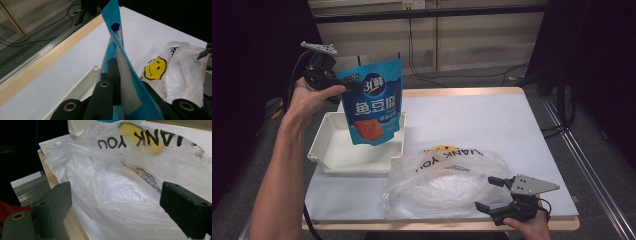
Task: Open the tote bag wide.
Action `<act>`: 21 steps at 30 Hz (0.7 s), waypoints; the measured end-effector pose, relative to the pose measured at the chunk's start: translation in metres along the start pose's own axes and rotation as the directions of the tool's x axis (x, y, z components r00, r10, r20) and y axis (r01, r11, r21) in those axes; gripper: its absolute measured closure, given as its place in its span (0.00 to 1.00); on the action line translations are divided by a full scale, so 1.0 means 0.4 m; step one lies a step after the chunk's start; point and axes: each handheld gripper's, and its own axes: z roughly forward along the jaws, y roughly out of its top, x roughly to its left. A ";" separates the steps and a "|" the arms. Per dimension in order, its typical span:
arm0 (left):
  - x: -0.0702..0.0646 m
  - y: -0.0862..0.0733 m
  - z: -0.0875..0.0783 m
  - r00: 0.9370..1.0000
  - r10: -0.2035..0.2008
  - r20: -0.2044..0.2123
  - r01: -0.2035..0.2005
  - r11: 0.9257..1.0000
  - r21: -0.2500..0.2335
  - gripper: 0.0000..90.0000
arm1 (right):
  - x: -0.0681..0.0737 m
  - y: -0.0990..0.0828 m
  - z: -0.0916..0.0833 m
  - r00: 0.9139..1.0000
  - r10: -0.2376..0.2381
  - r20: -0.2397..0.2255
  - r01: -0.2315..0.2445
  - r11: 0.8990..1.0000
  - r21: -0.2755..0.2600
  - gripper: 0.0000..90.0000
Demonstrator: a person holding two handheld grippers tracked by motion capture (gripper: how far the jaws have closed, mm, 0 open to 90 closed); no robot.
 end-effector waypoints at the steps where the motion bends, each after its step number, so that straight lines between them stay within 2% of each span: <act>1: 0.000 -0.001 0.006 1.000 0.002 0.004 -0.002 1.000 0.006 1.00 | 0.000 0.000 0.000 1.000 0.000 0.002 0.000 1.000 0.001 0.12; 3: 0.002 -0.004 0.017 1.000 0.005 -0.002 -0.005 1.000 0.008 1.00 | 0.000 0.000 0.001 1.000 0.002 0.003 -0.002 1.000 0.004 0.12; 8: 0.023 -0.024 0.043 1.000 -0.022 0.007 0.022 1.000 -0.001 1.00 | 0.000 0.000 0.000 1.000 -0.001 0.000 0.001 1.000 0.001 0.12; 10: 0.023 -0.027 0.054 1.000 -0.009 -0.002 0.009 1.000 0.004 1.00 | 0.000 -0.001 -0.002 1.000 0.000 0.003 0.000 1.000 0.003 0.12; 13: 0.028 -0.028 0.070 1.000 -0.015 -0.007 0.015 1.000 0.011 1.00 | -0.002 -0.001 0.000 1.000 0.000 0.003 0.000 1.000 0.004 0.12; 21: 0.052 -0.052 0.093 0.999 -0.047 -0.004 0.047 0.999 -0.008 1.00 | 0.000 -0.002 -0.001 1.000 -0.002 -0.001 0.002 1.000 0.009 0.12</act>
